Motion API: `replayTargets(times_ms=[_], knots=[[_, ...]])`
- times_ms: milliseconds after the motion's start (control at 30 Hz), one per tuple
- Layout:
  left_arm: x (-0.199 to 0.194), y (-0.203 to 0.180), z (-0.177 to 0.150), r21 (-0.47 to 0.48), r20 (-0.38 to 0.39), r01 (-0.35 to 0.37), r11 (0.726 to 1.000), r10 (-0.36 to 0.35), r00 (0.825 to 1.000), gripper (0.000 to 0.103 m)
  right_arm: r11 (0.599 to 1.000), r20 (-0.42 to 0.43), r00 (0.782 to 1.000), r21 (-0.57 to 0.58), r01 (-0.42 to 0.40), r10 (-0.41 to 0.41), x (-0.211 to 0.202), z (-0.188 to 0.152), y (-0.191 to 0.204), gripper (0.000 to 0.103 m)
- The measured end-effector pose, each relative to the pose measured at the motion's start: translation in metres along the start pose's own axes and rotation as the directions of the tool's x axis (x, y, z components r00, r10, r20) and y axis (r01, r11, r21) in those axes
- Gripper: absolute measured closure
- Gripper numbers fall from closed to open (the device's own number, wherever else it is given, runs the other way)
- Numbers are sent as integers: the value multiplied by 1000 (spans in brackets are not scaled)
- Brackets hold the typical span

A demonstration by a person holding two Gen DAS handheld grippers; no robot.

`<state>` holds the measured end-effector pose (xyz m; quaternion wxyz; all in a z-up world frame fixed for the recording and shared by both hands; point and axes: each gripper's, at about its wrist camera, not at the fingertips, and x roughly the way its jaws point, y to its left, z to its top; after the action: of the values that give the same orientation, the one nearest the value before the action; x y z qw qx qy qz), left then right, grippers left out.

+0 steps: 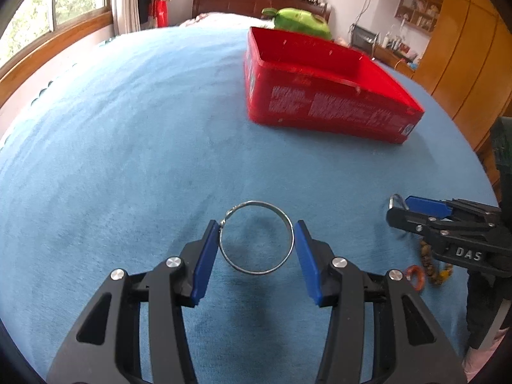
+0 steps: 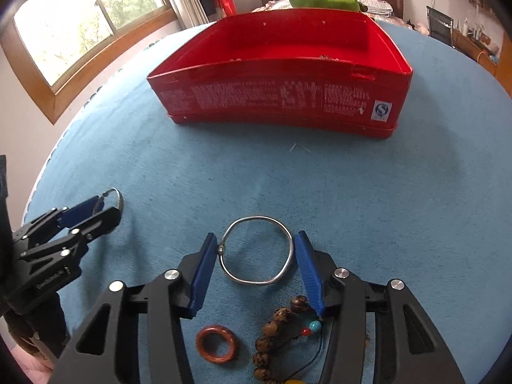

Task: Organize jewelry
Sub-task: 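Lift hoop ring toward red tray with left tool while right tool carries small ring, then lower hoop into red tray and open left tool while right tool releases ring there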

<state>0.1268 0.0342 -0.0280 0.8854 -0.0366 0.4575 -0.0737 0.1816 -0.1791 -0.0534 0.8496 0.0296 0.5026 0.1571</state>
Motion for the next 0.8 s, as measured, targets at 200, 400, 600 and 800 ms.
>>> replayTargets(times_ms=[200,400,600,800], knots=[[-8,-2,3,-4,16,-3,1000,3,1000,56,999,64,997,9,-36,35,-31,0,-5,53],[-31,-16,26,40,57,3,999,-5,998,56,1000,129,992,-2,-13,13,-67,15,-12,53],[-53,-37,76,79,144,17,997,-28,989,56,1000,192,981,9,-5,3,-87,62,-17,53],[-44,-57,127,76,193,57,995,-71,979,56,998,230,973,44,-33,21,-76,115,-30,53]])
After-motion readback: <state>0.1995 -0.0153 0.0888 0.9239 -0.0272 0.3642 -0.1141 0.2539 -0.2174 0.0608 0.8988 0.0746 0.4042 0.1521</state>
